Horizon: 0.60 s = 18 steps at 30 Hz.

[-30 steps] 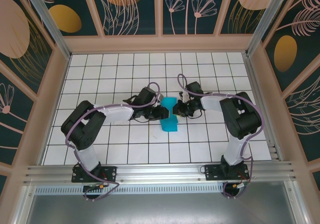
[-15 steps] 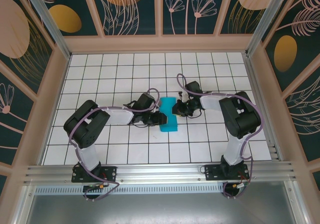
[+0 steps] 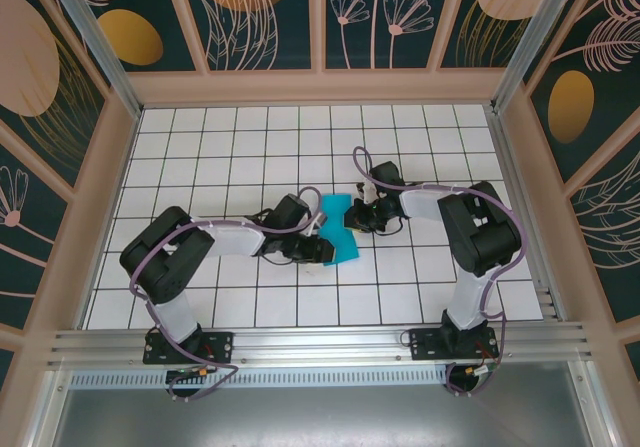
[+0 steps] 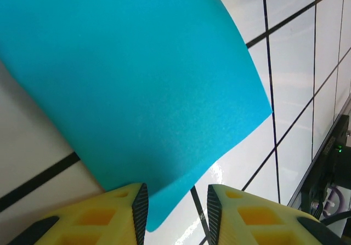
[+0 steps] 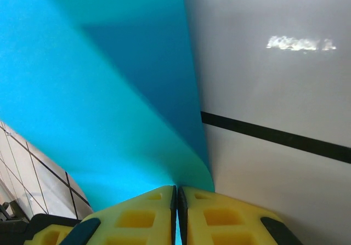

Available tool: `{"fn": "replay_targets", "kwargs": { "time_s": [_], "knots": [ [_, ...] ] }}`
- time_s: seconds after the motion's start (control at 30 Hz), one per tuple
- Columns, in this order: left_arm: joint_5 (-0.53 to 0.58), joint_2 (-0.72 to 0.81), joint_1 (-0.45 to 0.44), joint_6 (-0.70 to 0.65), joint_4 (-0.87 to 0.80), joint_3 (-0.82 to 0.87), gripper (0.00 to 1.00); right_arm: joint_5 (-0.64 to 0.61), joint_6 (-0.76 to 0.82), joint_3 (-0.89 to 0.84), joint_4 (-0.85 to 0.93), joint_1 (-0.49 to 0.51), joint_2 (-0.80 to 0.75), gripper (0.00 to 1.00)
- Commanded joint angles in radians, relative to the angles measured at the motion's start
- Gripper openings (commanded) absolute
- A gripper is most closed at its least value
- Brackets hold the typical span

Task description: Fold a paper plane with a square sheet of paper (fold left side to right side)

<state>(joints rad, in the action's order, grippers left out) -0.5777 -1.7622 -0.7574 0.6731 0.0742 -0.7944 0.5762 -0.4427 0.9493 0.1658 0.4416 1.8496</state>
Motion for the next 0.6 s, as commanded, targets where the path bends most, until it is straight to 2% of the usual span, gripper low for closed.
{"fn": "replay_targets", "kwargs": {
  "time_s": [0.0,0.3,0.4,0.57],
  "knots": [
    [-0.041,0.015,-0.021,-0.03,-0.076,0.018,0.37,-0.095,0.019,-0.008,0.058,0.014,0.069,0.15],
    [-0.048,0.043,-0.044,-0.058,-0.115,0.036,0.37,-0.096,0.016,-0.008,0.054,0.016,0.07,0.15],
    [-0.018,0.106,-0.043,-0.071,-0.147,0.023,0.38,-0.095,0.017,-0.008,0.054,0.019,0.071,0.15],
    [-0.008,0.197,0.026,-0.038,-0.132,-0.01,0.37,-0.093,0.021,-0.007,0.054,0.023,0.069,0.15]
  ]
}}
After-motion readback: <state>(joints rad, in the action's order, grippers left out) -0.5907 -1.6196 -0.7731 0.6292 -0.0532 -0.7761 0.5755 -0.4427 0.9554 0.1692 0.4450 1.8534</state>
